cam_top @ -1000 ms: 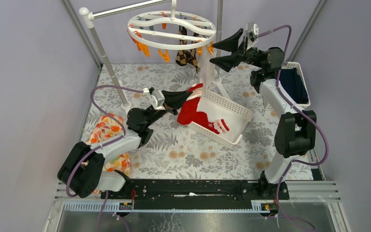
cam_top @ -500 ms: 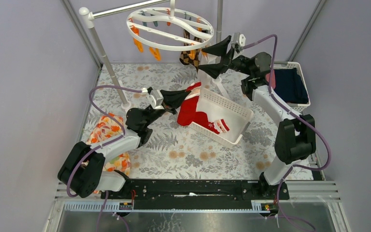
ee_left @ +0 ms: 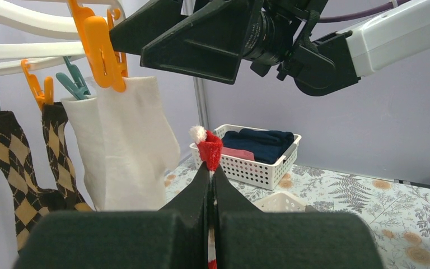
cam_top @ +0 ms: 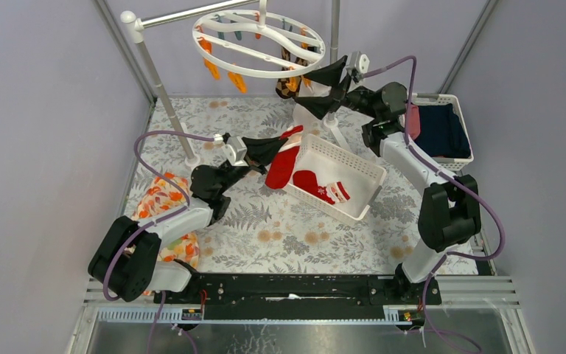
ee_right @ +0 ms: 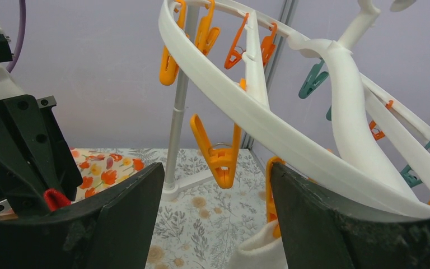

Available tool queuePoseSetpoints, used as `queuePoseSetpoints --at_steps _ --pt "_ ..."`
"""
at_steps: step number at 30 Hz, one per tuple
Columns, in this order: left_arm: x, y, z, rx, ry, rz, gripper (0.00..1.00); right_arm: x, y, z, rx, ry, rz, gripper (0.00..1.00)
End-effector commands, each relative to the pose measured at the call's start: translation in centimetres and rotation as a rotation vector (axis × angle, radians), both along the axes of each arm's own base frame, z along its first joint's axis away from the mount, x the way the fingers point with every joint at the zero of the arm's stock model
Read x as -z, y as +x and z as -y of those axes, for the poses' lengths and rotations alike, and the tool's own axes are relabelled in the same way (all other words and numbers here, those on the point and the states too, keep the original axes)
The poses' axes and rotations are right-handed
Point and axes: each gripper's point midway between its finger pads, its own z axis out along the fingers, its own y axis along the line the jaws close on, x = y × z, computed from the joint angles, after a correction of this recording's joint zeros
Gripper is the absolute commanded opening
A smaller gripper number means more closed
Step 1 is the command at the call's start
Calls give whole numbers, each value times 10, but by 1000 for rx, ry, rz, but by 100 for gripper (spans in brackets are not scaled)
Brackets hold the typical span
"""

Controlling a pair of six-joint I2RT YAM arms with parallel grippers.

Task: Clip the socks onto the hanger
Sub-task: Open the clamp at the hanger.

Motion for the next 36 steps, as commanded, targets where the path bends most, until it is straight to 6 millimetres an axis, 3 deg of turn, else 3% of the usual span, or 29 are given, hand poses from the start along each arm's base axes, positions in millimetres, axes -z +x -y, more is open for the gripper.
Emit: queuePoseSetpoints --at_steps 1,10,21,26,36 --pt "-12 -6 -8 -7 -32 57 0 -35 -15 -5 -2 46 93 76" --pt "-11 -5 -10 -8 -35 56 0 -45 -31 -4 11 76 109 70" --pt "-13 -7 -10 3 -44 58 0 -44 -52 -4 -3 44 129 74" --pt "-13 -7 -11 1 -42 57 0 -39 -42 -16 40 31 96 74" --pt "-12 -6 -12 0 -46 57 0 -37 -24 -16 134 50 70 74"
